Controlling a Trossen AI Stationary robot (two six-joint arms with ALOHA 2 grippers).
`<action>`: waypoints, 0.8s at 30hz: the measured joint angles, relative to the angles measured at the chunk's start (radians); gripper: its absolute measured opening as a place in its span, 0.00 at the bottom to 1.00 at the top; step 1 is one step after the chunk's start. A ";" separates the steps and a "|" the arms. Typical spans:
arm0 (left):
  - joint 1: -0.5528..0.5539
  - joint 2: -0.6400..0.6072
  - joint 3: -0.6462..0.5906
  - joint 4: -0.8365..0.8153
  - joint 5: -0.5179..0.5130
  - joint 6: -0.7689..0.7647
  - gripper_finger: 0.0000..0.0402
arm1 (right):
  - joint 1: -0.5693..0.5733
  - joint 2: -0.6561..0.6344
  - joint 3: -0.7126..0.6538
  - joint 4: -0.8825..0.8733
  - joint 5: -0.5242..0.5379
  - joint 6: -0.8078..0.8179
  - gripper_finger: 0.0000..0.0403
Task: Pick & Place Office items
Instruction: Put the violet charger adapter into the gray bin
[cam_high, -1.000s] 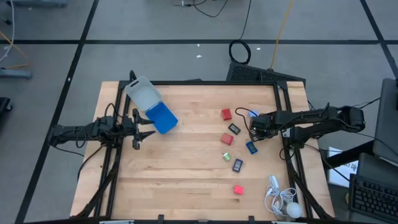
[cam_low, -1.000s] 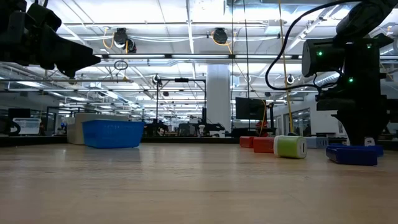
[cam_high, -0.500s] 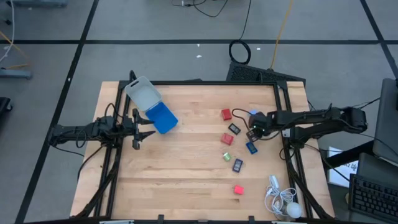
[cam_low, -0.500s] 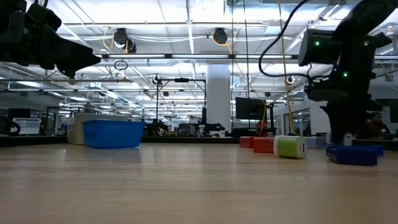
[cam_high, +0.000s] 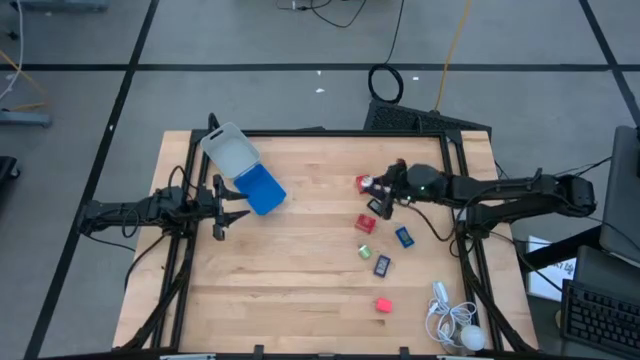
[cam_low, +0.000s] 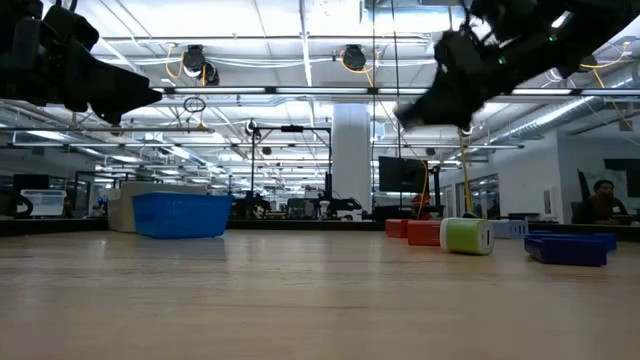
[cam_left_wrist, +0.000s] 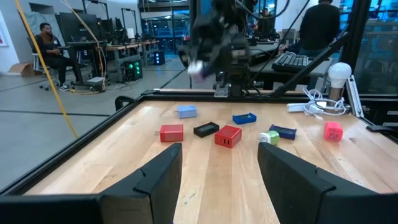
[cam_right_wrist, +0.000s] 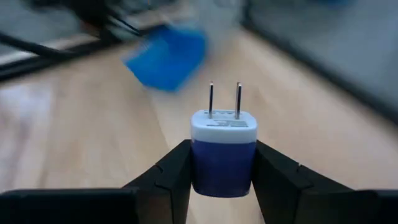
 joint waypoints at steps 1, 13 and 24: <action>0.000 0.000 0.000 0.000 0.000 0.000 0.53 | 0.000 0.009 0.000 0.071 -0.047 -0.067 0.33; 0.000 0.000 0.000 0.000 0.000 0.000 0.53 | -0.001 0.036 0.000 0.413 -0.353 -0.223 0.32; 0.000 0.000 0.000 0.000 0.000 0.000 0.53 | 0.024 0.036 0.000 0.380 -0.455 -0.154 0.32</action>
